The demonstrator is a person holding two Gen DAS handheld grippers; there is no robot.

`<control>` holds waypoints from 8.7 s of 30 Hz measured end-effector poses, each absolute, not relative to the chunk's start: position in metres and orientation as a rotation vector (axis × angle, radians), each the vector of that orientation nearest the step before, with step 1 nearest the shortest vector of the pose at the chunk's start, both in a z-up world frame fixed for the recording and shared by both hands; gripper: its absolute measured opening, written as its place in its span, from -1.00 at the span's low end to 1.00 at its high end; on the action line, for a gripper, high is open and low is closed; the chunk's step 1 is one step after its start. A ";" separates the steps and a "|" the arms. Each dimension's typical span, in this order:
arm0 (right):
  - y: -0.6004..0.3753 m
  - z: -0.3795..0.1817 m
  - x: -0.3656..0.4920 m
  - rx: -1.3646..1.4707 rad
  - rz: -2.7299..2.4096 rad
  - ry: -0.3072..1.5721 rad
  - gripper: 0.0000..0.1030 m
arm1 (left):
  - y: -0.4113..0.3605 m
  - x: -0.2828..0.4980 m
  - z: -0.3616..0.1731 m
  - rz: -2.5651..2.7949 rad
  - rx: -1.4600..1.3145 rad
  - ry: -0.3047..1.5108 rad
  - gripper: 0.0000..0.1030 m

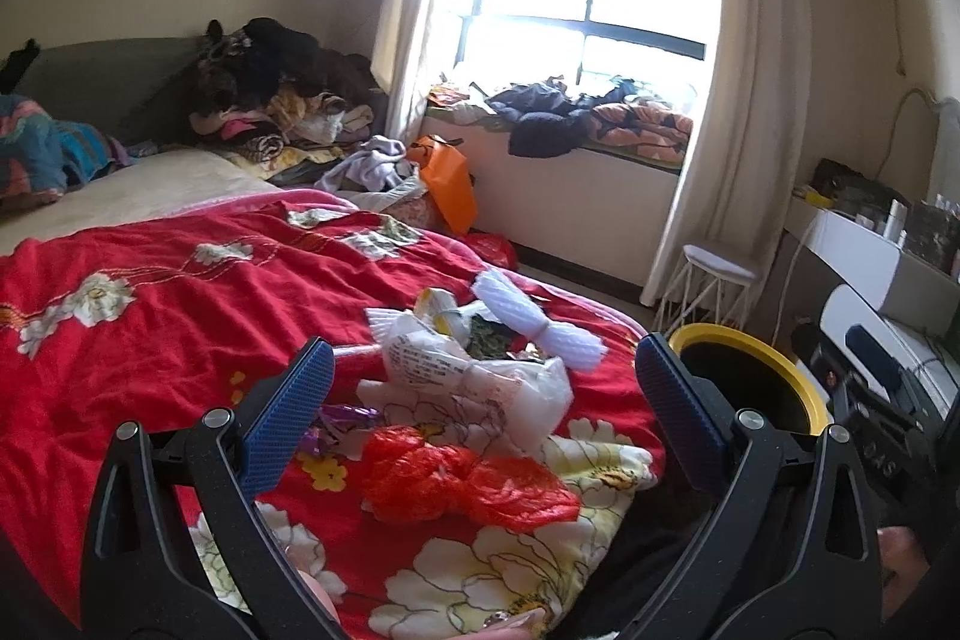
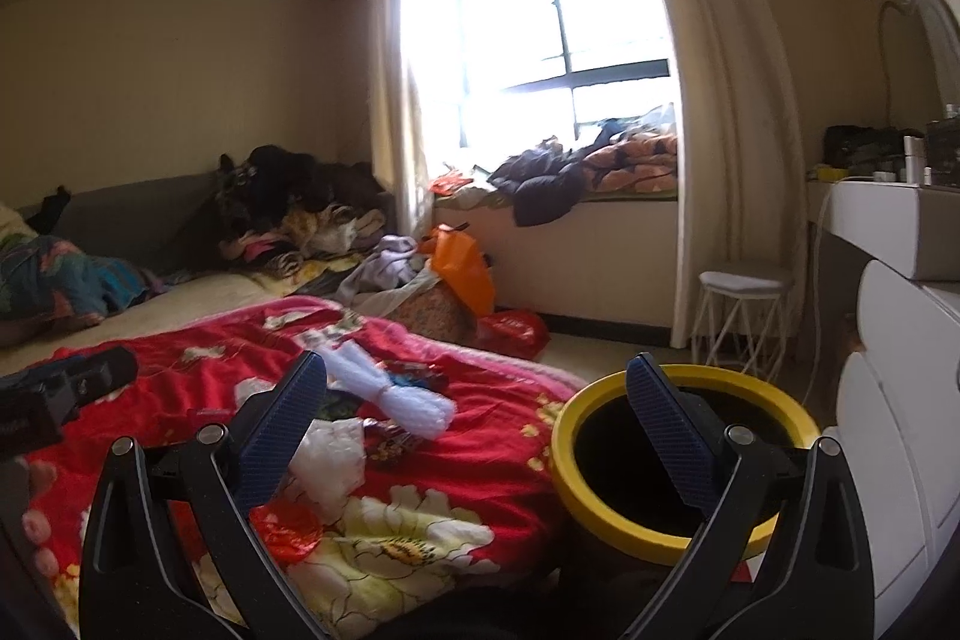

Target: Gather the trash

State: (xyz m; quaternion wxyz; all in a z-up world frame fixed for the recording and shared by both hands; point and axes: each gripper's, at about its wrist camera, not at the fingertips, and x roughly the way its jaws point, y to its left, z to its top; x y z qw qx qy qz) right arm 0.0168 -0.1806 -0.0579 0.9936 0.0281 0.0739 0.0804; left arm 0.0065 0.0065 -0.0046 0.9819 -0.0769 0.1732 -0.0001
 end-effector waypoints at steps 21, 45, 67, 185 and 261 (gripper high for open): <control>-0.088 -0.050 0.066 -0.061 0.478 0.341 0.88 | 0.109 0.009 -0.013 0.214 -0.223 0.398 0.80; -0.076 -0.119 0.157 -0.248 0.570 0.575 0.88 | 0.080 0.059 -0.110 -0.136 -0.286 0.703 0.79; -0.069 -0.118 0.152 -0.161 0.705 0.627 -0.60 | 0.060 0.072 -0.121 -0.249 -0.335 0.789 -0.44; -0.380 -0.091 0.155 0.465 -0.064 0.508 0.27 | -0.166 0.159 -0.048 -0.490 -0.114 0.607 0.79; -0.105 -0.128 0.242 -0.205 0.421 0.731 -0.04 | 0.115 0.187 -0.102 -0.139 -0.083 0.855 0.42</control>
